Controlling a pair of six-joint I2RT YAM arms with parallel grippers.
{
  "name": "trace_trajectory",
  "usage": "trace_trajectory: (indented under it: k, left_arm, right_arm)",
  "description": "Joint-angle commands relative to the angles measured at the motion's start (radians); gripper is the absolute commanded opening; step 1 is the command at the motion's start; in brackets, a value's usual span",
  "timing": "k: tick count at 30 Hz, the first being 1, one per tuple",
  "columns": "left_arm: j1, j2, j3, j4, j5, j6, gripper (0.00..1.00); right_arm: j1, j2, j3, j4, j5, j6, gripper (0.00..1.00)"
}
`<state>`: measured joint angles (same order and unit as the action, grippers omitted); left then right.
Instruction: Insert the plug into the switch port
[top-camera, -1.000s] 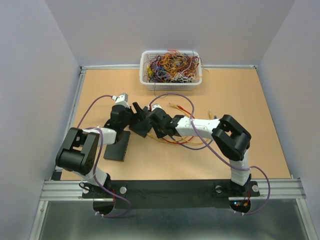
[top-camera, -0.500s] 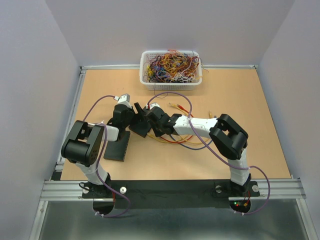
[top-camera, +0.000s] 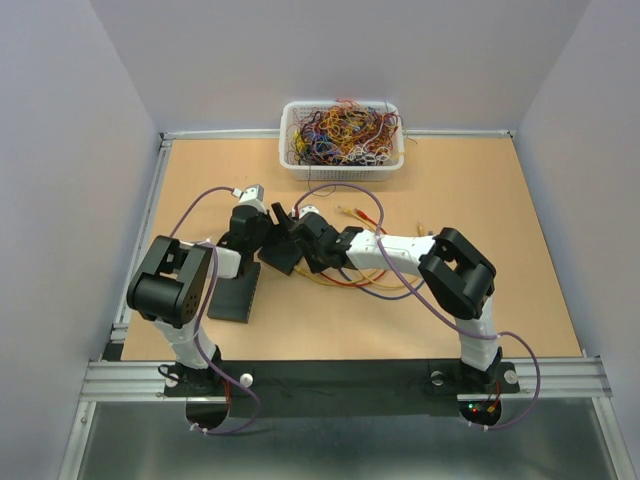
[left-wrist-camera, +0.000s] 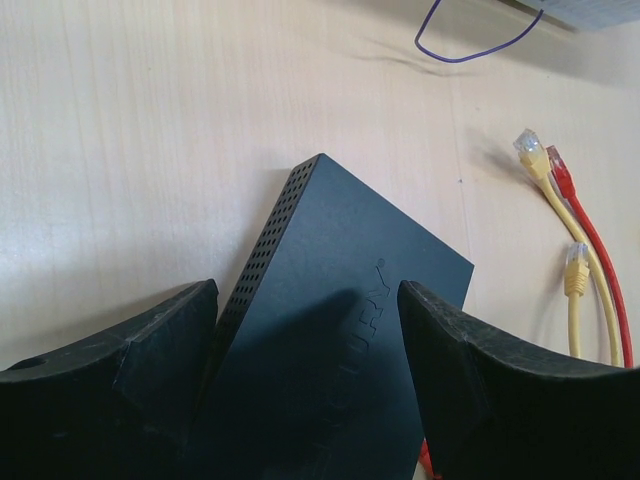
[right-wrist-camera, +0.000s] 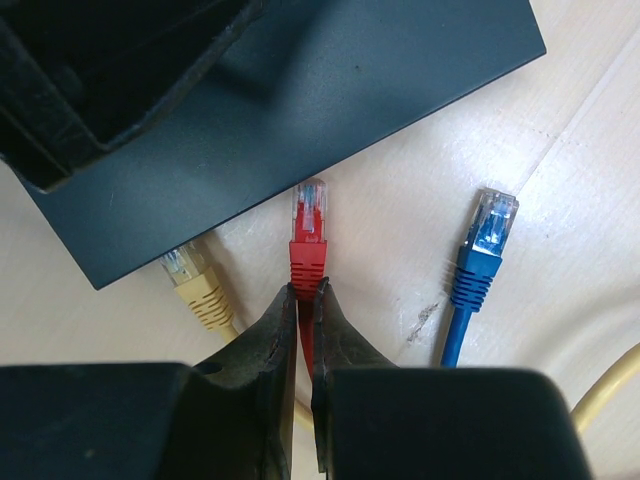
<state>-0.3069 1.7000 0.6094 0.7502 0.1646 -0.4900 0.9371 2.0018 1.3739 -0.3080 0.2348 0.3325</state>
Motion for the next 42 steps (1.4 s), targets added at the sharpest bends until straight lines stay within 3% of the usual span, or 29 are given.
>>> trace_trajectory:
  k: [1, 25, 42]
  left_arm:
    - [-0.018, 0.013, 0.024, -0.041, 0.003, 0.019, 0.84]
    - [-0.069, 0.046, 0.055, -0.069, -0.045, 0.041, 0.83]
    - [-0.07, 0.069, 0.064, -0.066, -0.036, 0.036, 0.83]
  right_arm:
    - [0.006, -0.028, 0.07, 0.037, -0.002, -0.004, 0.0]
    - [0.032, -0.047, 0.105, 0.029, 0.003, -0.003, 0.01]
    - [0.034, -0.094, -0.002, 0.021, 0.069, 0.014, 0.0]
